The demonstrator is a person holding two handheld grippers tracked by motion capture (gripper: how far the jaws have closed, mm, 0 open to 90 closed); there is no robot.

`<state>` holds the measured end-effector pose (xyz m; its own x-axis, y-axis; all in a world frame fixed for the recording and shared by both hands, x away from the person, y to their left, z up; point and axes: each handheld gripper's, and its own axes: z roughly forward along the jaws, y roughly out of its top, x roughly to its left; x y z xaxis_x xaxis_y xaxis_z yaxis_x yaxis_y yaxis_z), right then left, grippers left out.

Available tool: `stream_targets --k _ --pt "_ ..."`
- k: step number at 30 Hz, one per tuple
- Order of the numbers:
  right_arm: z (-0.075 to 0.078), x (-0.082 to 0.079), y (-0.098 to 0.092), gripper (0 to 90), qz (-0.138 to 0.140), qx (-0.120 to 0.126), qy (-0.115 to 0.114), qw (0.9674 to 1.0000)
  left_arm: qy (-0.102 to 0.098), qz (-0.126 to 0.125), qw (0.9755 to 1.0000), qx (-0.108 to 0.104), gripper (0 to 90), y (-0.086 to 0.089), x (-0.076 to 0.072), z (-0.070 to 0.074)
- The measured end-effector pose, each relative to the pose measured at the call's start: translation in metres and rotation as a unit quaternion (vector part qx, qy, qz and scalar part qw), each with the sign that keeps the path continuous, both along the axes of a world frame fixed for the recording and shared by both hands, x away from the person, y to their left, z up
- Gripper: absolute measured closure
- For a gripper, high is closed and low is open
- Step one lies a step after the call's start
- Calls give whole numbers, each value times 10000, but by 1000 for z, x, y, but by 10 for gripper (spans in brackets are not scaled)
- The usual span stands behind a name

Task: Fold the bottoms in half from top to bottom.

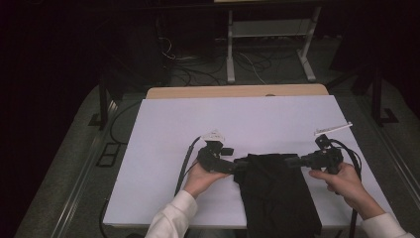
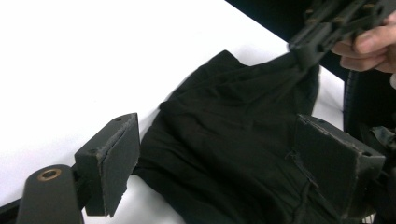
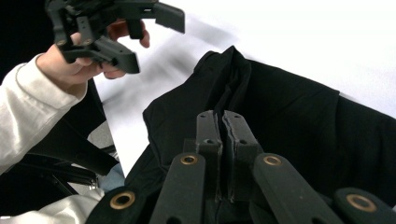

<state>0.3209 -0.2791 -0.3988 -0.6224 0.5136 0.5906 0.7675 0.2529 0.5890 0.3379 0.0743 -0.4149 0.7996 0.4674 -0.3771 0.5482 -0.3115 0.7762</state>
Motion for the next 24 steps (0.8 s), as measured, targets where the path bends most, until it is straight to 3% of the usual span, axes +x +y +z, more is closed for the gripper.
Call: stream_targets --k 11,24 --pt "7 -11 -5 845 91 70 -110 9999 -93 202 9997 41 139 -3 10 5" --pt "12 -33 -4 845 505 119 -106 9986 -93 281 9995 60 140 -9 15 9"
